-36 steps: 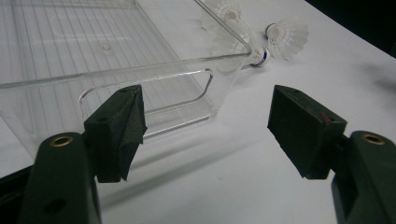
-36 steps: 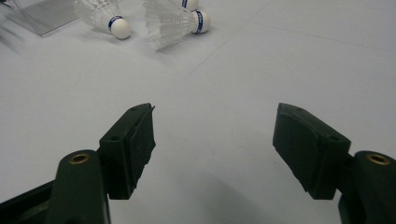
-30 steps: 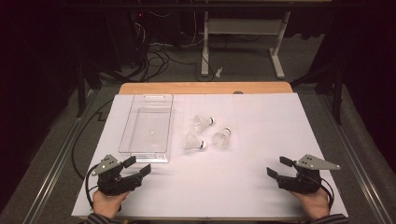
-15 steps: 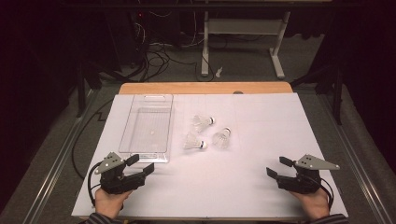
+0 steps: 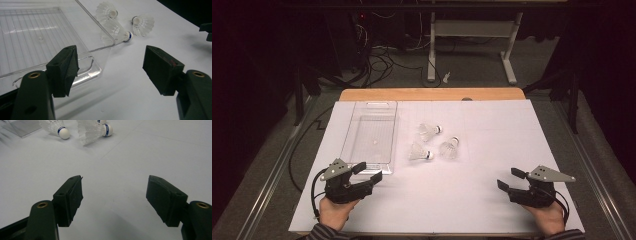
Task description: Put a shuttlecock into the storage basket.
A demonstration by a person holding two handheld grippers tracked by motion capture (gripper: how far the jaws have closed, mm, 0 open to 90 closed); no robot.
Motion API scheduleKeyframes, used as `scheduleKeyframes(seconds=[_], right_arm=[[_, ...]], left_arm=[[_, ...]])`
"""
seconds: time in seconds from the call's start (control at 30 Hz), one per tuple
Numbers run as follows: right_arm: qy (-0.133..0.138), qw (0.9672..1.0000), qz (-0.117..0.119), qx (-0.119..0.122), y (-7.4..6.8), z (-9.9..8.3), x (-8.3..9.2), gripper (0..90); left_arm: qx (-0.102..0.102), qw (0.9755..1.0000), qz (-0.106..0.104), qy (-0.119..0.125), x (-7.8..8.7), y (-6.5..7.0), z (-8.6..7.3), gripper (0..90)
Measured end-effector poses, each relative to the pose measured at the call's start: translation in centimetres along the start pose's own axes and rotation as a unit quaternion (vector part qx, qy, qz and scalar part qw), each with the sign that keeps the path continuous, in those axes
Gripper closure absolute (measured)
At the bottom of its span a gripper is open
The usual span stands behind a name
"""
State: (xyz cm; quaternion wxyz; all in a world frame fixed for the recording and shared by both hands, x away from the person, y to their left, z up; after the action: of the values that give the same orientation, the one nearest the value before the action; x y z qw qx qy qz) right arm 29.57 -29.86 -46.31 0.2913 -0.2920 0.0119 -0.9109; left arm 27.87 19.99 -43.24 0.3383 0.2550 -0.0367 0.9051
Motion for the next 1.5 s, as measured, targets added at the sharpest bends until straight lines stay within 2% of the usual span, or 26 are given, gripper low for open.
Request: scheduleKeyframes(seconds=[0.33,0.97,1.5], right_arm=[[0.000,1.0000,0.000,0.000,0.0,0.0,0.0,29.8],[-0.001,1.0000,-0.001,-0.001,0.0,0.0,0.0,29.8],[-0.002,1.0000,0.000,0.002,0.0,0.0,0.0,29.8]], left_arm=[[-0.008,1.0000,0.003,-0.005,-0.5,0.4,0.5,29.6],[-0.010,0.9999,-0.011,-0.003,-1.5,0.9,1.6,30.9],[-0.022,0.9996,-0.018,-0.008,-2.9,1.4,2.8,31.1]])
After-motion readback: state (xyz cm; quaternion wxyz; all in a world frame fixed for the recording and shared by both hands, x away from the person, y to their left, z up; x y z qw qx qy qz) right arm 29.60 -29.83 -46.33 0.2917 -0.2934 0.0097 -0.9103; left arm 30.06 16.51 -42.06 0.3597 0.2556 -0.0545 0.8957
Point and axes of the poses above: each handheld gripper's, and its own axes: x roughly backward along the jaws, z roughly out of its top, y roughly to its right, the point moved 2 cm from there along -x, roughly forward along the jaws, and after that the axes turned 9 degrees about -x, right-handed, at the moved point
